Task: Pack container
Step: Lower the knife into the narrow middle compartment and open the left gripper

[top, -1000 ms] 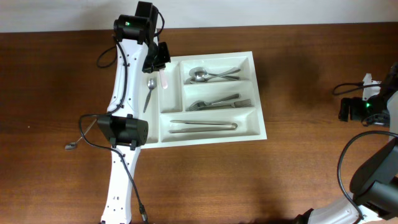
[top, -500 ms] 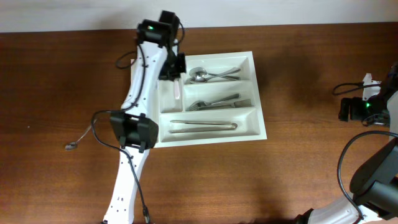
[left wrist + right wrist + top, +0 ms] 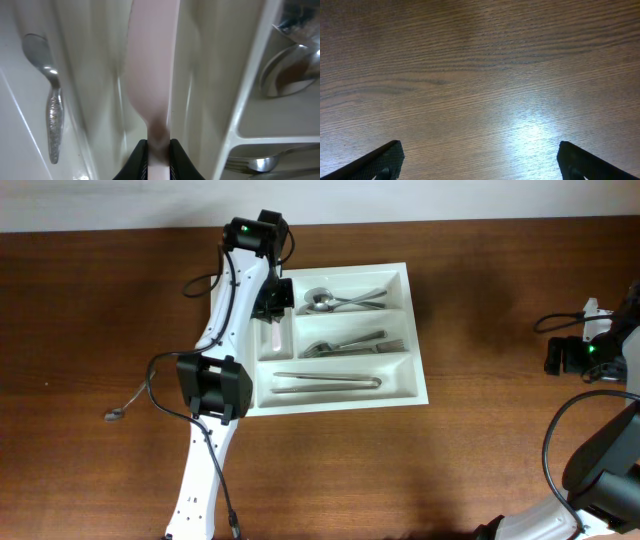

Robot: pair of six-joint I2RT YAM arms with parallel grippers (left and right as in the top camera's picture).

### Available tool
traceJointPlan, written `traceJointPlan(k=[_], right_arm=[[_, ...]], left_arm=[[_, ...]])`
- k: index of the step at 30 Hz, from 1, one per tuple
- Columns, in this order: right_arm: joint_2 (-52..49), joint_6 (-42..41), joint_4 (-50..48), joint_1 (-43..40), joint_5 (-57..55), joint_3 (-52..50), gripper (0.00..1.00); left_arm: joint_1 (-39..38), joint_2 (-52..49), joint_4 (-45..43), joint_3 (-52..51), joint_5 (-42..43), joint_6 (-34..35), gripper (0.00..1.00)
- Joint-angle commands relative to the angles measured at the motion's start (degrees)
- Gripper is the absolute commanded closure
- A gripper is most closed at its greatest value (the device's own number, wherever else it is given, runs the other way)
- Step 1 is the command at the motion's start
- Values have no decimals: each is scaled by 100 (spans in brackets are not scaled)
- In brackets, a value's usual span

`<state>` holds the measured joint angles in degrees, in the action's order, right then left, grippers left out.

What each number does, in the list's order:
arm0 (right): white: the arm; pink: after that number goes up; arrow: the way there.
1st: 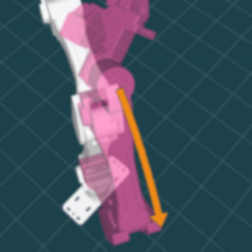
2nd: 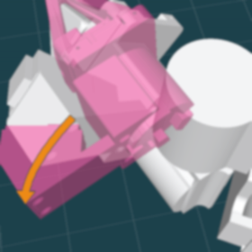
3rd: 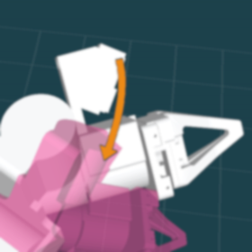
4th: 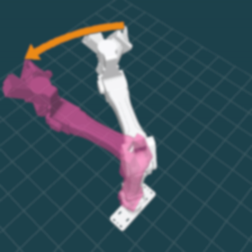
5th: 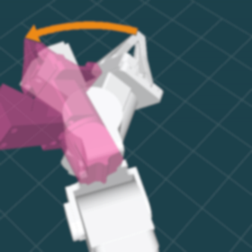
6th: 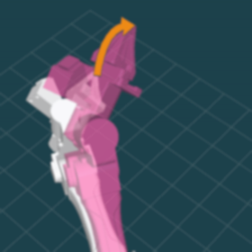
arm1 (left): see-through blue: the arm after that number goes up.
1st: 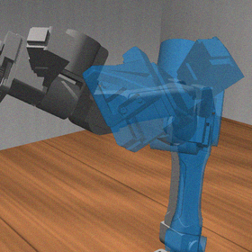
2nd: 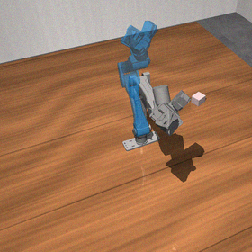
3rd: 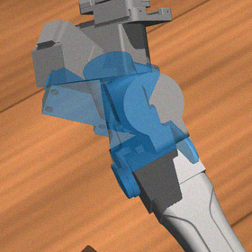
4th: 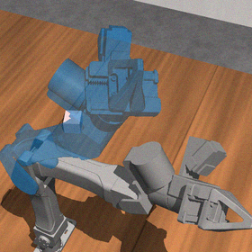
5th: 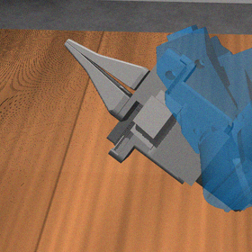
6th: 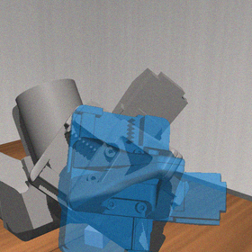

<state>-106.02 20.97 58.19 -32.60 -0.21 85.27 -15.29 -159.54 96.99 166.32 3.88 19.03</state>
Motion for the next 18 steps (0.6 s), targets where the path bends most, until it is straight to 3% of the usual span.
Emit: traceJointPlan(k=[1, 6, 9, 10, 18], right_arm=[[63, -42, -17, -4, -48, 4, 1], [63, -42, -17, -4, -48, 4, 1], [63, -42, -17, -4, -48, 4, 1], [63, -42, -17, -4, -48, 4, 1], [63, -42, -17, -4, -48, 4, 1]], left_arm=[[55, 275, -26, -33, -173, -72, 85], [55, 275, -26, -33, -173, -72, 63], [57, 275, -26, -33, -173, -72, 21], [57, 275, -26, -33, -175, -72, 14], [225, 717, -39, 101, -177, -118, 14]])
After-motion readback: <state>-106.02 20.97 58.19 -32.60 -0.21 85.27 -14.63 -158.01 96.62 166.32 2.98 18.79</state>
